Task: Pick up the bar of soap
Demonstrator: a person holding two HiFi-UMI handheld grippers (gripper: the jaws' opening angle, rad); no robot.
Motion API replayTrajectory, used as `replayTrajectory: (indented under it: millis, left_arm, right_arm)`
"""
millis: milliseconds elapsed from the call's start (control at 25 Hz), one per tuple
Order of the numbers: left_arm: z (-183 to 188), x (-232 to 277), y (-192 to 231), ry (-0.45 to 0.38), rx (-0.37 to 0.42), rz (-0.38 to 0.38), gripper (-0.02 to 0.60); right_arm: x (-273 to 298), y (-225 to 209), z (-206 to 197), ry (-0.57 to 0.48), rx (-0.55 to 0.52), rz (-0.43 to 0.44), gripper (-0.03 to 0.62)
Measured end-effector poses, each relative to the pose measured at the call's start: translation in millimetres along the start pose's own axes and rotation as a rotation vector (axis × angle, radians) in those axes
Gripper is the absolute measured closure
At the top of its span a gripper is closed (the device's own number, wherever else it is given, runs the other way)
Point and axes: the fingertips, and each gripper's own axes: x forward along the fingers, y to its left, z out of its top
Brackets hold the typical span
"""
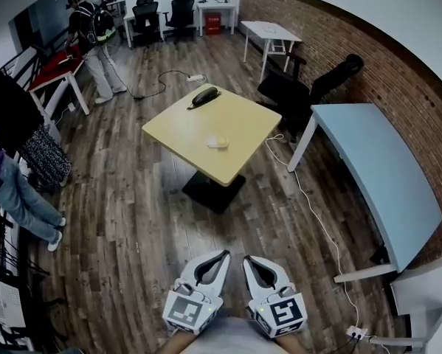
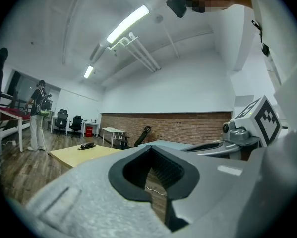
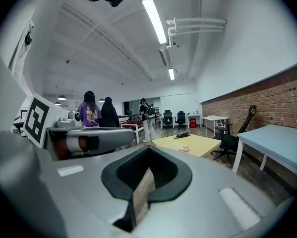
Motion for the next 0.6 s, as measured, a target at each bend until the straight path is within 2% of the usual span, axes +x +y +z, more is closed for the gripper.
replayTrajectory:
  millis: [600]
  left_arm:
    - [5.0,35.1,65.2,-0.001,-0.043,0.003,0.577]
  right_arm:
    - [70.5,-19.0,14.9,0.008,-0.009,-0.02,0.591]
